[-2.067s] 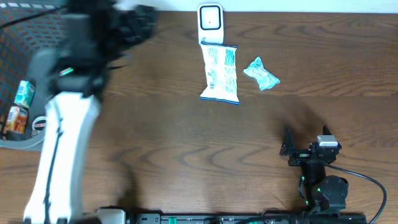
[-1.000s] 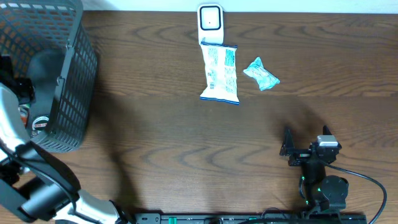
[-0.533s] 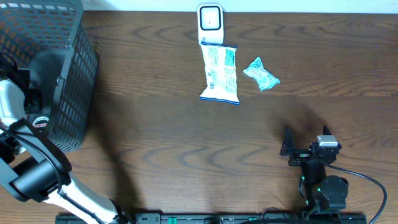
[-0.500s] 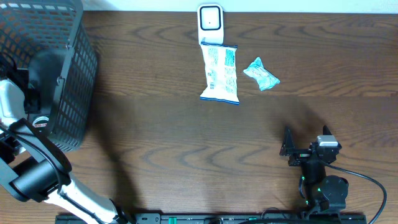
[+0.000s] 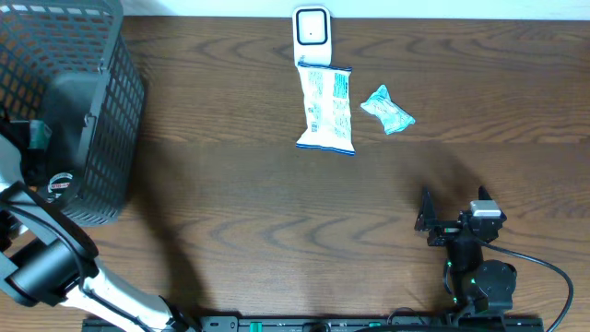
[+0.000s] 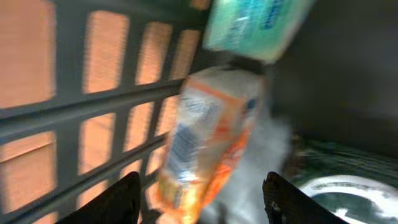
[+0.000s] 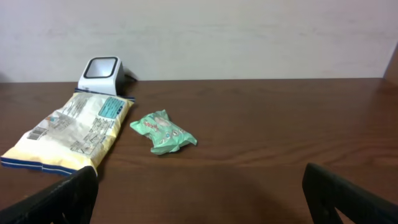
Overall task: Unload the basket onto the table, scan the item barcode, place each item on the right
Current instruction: 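Return the left gripper into the basket and grasp the orange box, then carry the orange tissue box to the scanner and release it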
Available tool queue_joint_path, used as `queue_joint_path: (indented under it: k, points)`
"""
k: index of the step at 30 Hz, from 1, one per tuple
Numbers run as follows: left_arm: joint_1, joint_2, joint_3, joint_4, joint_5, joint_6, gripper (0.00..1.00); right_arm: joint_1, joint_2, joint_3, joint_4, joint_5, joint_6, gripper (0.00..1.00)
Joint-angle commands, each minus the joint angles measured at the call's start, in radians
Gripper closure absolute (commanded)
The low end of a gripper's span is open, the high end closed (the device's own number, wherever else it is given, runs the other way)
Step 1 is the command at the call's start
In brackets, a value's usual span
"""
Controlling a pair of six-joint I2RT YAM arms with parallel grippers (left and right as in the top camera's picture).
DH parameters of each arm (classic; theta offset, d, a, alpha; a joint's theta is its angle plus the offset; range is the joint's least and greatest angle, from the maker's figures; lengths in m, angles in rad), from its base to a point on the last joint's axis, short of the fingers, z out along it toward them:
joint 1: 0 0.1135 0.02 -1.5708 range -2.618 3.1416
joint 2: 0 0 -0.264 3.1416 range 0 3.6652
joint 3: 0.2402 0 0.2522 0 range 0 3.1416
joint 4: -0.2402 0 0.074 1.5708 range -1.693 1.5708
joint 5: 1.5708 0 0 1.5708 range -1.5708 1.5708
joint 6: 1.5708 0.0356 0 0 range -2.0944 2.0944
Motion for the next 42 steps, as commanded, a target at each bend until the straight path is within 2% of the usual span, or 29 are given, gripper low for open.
queue_joint_path:
  k: [1,7,9,14,19,20,27,32,34,38,39,42]
  points:
    - [0.005,0.026,-0.011,-0.011,0.124,0.002,0.42,0.004,-0.005,-0.002,-0.004,0.001,0.01,0.01]
    - [0.005,0.059,-0.012,-0.009,0.106,0.004,0.44,0.004,-0.005,-0.002,-0.004,0.001,0.01,0.01]
    - [0.005,0.059,-0.011,0.006,0.064,0.002,0.51,0.004,-0.005,-0.002,-0.004,0.001,0.01,0.01]
    - [0.005,0.059,-0.011,0.01,-0.009,0.002,0.51,0.004,-0.005,-0.002,-0.004,0.001,0.01,0.01]
    - [0.004,0.059,-0.011,0.01,-0.012,-0.027,0.78,0.004,-0.005,-0.002,-0.004,0.001,0.01,0.01]
    - [0.004,0.059,-0.011,0.009,-0.012,-0.032,0.92,0.004,-0.005,-0.002,-0.004,0.001,0.01,0.01]
    - [0.001,-0.019,0.014,0.009,-0.011,-0.206,0.93,0.004,-0.005,-0.002,-0.004,0.001,0.01,0.01]
    - [-0.044,-0.251,0.022,0.063,0.01,-0.224,0.93,0.004,-0.005,-0.002,-0.004,0.001,0.01,0.01]
    - [-0.072,-0.367,0.022,0.125,0.092,-0.247,0.93,0.004,-0.005,-0.002,-0.004,0.001,0.01,0.01]
    - [-0.113,-0.533,0.022,0.264,0.257,-0.523,0.93,0.004,-0.005,-0.002,-0.004,0.001,0.01,0.01]
    - [-0.135,-0.595,0.022,0.33,0.379,-0.651,0.93,0.004,-0.005,-0.002,-0.004,0.001,0.01,0.01]
    - [-0.192,-0.657,0.022,0.414,0.557,-0.865,0.93,0.004,-0.005,-0.002,-0.004,0.001,0.01,0.01]
